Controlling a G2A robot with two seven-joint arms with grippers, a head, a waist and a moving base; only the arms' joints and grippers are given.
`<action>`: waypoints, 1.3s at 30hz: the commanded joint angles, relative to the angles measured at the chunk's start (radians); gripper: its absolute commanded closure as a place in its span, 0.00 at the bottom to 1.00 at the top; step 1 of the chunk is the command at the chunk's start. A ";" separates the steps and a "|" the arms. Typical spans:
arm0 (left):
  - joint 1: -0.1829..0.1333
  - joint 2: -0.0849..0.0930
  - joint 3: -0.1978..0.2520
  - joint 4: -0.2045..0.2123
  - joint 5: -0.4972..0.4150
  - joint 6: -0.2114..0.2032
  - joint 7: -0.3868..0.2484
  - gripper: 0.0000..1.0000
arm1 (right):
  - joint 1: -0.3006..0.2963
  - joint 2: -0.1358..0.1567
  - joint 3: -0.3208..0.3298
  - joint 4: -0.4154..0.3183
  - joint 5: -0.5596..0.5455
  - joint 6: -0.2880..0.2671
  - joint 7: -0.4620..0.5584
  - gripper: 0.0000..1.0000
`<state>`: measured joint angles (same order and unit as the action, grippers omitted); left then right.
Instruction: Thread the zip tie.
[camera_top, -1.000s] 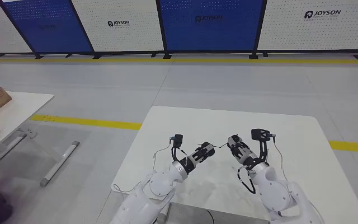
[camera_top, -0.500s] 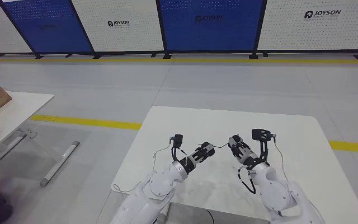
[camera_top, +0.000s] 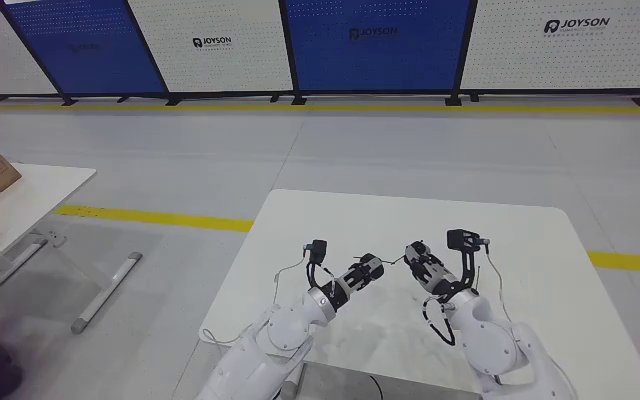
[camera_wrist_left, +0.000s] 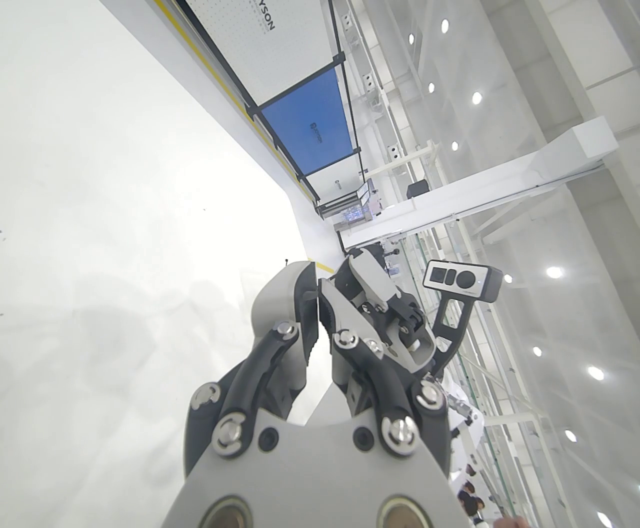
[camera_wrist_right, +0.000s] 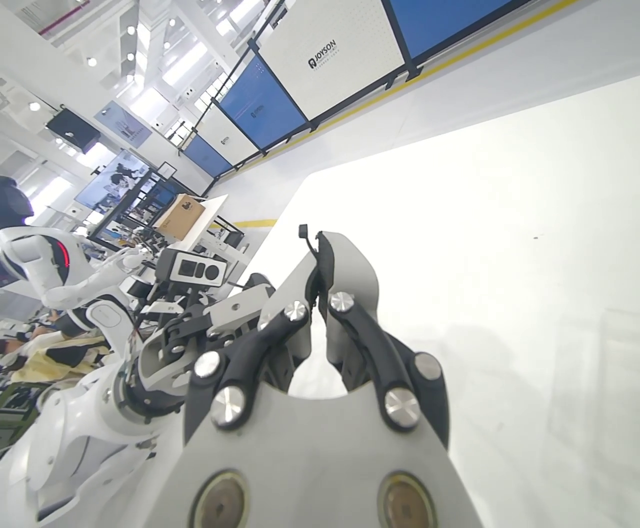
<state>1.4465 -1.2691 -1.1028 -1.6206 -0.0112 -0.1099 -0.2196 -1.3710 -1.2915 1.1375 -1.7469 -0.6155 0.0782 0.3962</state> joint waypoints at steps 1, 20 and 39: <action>0.000 0.000 0.000 0.000 0.000 0.000 0.000 1.00 | -0.001 0.000 0.001 0.002 0.000 0.002 0.000 1.00; 0.000 0.000 0.000 0.000 0.000 0.000 0.000 1.00 | -0.021 0.000 0.014 -0.009 -0.011 0.007 -0.032 1.00; 0.000 0.000 0.000 0.000 0.000 0.000 0.000 1.00 | -0.016 -0.005 -0.004 -0.003 -0.014 0.008 -0.040 1.00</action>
<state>1.4465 -1.2691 -1.1028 -1.6206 -0.0112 -0.1099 -0.2196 -1.3862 -1.2968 1.1328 -1.7495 -0.6288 0.0863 0.3565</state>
